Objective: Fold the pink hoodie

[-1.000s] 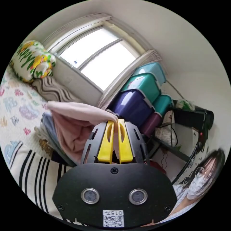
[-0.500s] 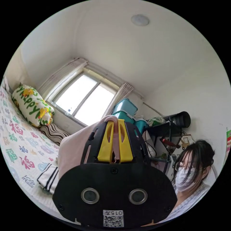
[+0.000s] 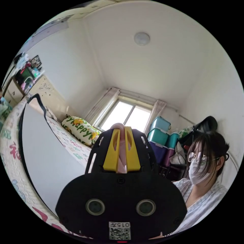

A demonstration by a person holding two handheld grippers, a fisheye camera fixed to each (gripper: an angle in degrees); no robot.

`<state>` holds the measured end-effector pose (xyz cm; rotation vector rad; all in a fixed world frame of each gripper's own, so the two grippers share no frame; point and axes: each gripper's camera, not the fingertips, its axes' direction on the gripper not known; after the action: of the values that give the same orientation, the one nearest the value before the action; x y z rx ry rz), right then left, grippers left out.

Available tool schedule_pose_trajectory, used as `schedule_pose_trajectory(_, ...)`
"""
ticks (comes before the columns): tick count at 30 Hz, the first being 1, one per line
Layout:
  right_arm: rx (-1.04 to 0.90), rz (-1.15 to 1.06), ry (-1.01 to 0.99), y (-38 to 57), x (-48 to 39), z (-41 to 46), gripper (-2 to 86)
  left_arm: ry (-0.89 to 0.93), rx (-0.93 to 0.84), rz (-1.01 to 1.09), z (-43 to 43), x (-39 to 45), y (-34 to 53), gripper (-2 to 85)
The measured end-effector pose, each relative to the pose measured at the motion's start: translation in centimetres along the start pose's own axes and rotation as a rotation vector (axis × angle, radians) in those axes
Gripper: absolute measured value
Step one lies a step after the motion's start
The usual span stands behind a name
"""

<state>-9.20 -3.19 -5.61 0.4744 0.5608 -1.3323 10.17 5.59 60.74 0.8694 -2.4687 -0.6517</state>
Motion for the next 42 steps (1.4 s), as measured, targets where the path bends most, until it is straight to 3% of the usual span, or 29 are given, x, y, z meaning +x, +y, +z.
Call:
schedule_pose_trajectory(5,-0.137,-0.009,-0.124,2.3,-2.3,10.2,3.6,0.055,0.254,-0.177,-7.0,-4.4,2.6,0.8)
schedule_pose_trajectory(7,-0.208,0.028,-0.229,3.7,-2.9,14.6,3.5,0.070,0.247,-0.154,-7.6,-3.6,2.0,1.2)
schedule_pose_trajectory(10,-0.466,0.007,-0.348,7.3,-5.2,22.9,3.4,-0.054,-0.030,-0.012,-5.4,-0.1,-0.6,2.2)
schedule_pose_trajectory(12,-0.651,-0.091,-0.401,11.3,-7.9,27.3,3.0,-0.219,-0.330,0.101,-2.9,2.5,-1.6,2.8)
schedule_pose_trajectory(14,-0.755,-0.130,-0.443,14.1,-9.2,29.6,2.8,-0.264,-0.481,0.156,-1.8,3.4,-1.4,3.1)
schedule_pose_trajectory(20,-0.825,0.023,-0.805,16.2,-7.6,33.6,3.0,0.000,-0.623,0.203,-2.2,6.1,-0.5,3.5)
schedule_pose_trajectory(26,-1.078,-0.186,-1.051,18.1,-11.8,40.0,3.9,0.079,-0.742,0.381,0.9,11.2,2.0,4.5)
schedule_pose_trajectory(29,-1.146,-0.115,-1.051,18.4,-10.3,45.1,4.1,0.067,-0.717,0.417,1.9,12.4,2.6,4.8)
schedule_pose_trajectory(33,-1.327,0.218,-1.091,21.6,-6.3,52.5,3.9,0.035,-0.732,0.399,3.6,13.1,3.0,4.9)
schedule_pose_trajectory(38,-1.314,0.188,-1.103,21.3,-6.0,53.3,4.2,-0.113,-0.759,0.420,4.8,15.7,2.8,4.2)
schedule_pose_trajectory(42,-1.214,0.033,-0.942,18.4,-6.9,49.2,5.3,-0.155,-0.836,0.519,5.3,19.3,4.3,3.2)
